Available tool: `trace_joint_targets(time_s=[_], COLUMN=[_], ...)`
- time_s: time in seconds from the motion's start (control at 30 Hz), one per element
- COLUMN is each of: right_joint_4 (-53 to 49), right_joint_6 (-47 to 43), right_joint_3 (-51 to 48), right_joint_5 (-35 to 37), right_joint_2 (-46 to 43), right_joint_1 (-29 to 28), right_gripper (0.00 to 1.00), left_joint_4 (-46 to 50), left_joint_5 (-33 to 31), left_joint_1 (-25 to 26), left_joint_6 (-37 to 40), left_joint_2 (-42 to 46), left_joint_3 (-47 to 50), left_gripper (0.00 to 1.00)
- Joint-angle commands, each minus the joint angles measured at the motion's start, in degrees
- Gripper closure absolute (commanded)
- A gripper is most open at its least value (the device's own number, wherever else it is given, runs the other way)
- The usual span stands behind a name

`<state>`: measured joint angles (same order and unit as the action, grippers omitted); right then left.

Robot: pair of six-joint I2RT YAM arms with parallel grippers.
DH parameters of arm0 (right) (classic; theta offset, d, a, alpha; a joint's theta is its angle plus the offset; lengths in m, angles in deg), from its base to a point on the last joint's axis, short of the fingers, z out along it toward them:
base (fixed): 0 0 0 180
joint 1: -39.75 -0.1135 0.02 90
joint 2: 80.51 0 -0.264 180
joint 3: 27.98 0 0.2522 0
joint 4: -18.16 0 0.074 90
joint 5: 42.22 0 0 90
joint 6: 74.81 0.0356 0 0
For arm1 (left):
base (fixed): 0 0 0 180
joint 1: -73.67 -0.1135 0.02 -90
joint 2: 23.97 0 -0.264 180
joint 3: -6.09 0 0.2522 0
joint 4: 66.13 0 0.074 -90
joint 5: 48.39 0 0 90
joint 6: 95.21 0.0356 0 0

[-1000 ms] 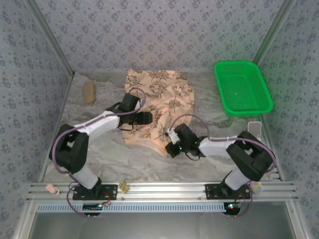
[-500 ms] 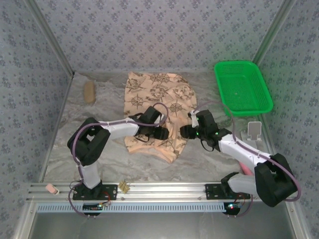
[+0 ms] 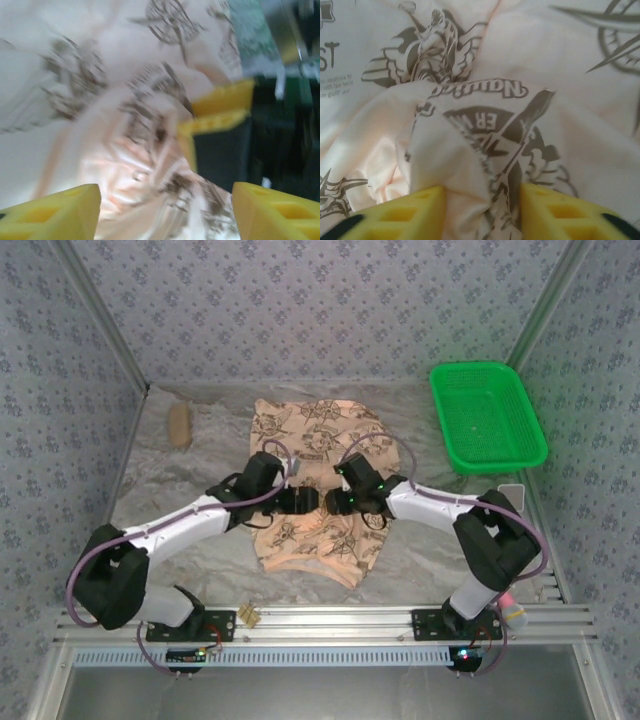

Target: Fold the inside-out t-shirt

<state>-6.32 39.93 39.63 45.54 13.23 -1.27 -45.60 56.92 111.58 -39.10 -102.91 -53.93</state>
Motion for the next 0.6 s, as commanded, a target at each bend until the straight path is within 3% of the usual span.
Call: trace_joint_targets(time_s=[0.0, 0.1, 0.2, 0.3, 0.4, 0.57], right_joint_4=[-2.1, 1.4, 6.9, 7.0, 4.5, 6.3], right_joint_6=[-0.8, -2.5, -4.5, -11.6, -17.9, -19.1], right_joint_3=[0.4, -1.6, -3.8, -3.2, -3.0, -4.1], right_joint_5=[5.7, 0.3, -14.5, -28.0, -30.8, -37.0], right_joint_2=[0.9, -1.3, -4.7, -6.7, -9.3, -10.1], right_joint_1=[0.5, 2.3, 6.0, 8.3, 8.2, 10.9], right_gripper=[0.76, 1.0, 1.0, 1.0, 1.0, 1.0], left_joint_4=[3.9, 1.1, -0.8, -2.2, -3.1, -7.6], left_joint_5=[-1.4, 3.5, 1.5, -0.9, -2.0, -5.5], left_joint_1=[-0.5, -0.1, 1.3, 1.3, 1.1, 2.3], left_joint_6=[4.9, 7.9, 10.3, 11.3, 12.4, 15.1], left_joint_2=[-3.9, -8.3, -10.4, -12.8, -15.0, -17.8], left_joint_3=[-1.7, -4.4, -5.8, -7.3, -9.3, -10.9], left_gripper=[0.38, 0.43, 0.41, 0.31, 0.29, 0.26])
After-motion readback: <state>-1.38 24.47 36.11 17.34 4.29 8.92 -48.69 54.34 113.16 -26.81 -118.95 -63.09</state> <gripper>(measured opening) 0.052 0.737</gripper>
